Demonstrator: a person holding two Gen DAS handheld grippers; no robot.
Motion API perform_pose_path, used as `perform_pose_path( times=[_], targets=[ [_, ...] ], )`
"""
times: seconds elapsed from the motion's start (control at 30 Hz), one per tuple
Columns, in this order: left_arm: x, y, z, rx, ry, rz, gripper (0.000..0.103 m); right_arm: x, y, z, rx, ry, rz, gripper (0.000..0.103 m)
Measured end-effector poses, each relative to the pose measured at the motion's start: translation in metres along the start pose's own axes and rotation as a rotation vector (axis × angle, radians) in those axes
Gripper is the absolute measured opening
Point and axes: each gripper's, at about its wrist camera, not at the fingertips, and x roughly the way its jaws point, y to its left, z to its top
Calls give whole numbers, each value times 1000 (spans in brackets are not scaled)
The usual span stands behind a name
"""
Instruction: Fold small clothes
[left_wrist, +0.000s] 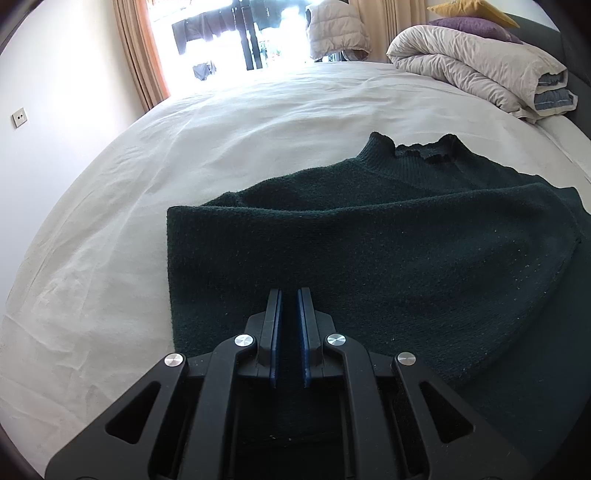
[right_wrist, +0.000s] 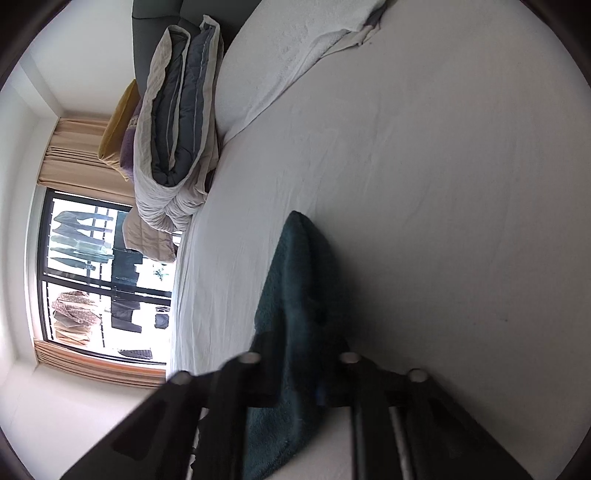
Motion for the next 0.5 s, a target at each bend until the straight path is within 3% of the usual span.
perform_pose_path(
  times=[0.13,0.27,0.37,0.5],
  targets=[
    [-2,7,-1,-29,-2,-36,8,-7,41,-16,-139,-26,-34,9],
    [-3,13,0,-63,0,-75,8,-5,116,-54,-338,-15,-28,9],
    [-6,21,2,-106,-7,-117,8,1,186,-108,-515,19,17,9],
    [-16,47,3,-253,-28,-269,8,14,273,-212,-771,77,89,8]
  ],
)
